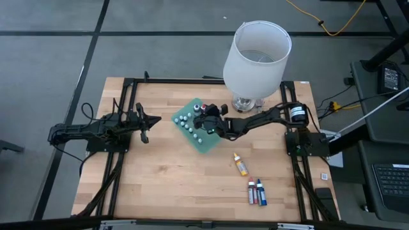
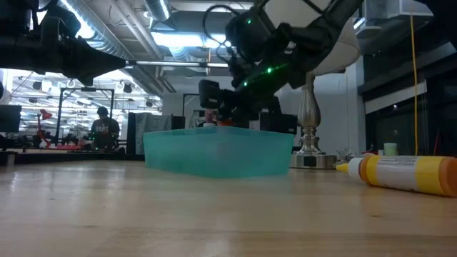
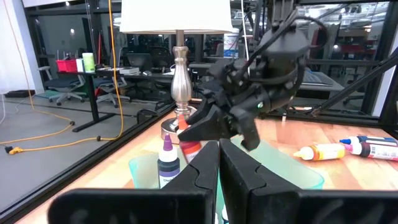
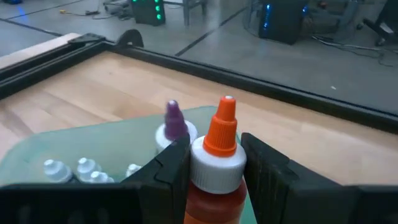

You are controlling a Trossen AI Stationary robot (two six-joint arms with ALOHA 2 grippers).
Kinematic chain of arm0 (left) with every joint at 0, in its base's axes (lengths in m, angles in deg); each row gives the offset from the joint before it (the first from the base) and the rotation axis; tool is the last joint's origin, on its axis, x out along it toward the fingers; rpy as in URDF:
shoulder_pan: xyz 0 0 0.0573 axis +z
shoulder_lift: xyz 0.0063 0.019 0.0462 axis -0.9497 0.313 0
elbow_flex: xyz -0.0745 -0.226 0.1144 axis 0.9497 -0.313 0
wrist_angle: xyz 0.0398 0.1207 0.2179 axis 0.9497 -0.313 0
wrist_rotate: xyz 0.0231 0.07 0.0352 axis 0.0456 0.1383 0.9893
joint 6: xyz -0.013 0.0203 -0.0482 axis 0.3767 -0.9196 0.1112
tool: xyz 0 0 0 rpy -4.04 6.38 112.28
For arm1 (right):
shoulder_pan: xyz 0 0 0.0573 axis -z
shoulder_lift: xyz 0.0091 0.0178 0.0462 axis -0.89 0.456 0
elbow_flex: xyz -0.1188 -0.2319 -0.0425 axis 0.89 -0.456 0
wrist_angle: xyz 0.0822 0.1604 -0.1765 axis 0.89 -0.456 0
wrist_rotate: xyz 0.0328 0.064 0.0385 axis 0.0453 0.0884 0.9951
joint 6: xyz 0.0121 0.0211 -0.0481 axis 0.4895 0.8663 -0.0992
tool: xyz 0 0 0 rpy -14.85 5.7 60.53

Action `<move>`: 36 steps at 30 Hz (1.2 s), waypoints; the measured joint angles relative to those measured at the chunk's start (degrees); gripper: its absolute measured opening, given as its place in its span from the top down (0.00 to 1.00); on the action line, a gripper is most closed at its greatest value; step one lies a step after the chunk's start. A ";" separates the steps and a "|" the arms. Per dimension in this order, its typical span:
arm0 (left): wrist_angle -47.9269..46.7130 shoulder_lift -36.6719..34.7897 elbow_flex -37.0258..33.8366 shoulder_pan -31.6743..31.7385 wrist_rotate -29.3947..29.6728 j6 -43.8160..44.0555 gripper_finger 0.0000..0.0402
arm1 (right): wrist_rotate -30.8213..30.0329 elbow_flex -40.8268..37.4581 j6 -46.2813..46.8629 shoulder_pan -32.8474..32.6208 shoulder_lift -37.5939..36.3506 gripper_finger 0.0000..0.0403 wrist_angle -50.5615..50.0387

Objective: Pick & Place food coloring
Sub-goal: Put the large orange food coloring bottle into the green bin

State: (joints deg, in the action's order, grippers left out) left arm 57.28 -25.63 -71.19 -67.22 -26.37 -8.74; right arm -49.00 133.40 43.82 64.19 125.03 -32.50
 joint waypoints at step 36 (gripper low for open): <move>0.00 0.01 0.00 0.00 0.00 0.00 0.97 | 0.37 -0.04 0.51 0.38 2.32 0.42 -0.02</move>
State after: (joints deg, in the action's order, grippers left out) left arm 57.28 -25.62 -71.19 -67.22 -26.37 -8.74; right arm -48.63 133.36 44.33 64.57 127.35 -32.52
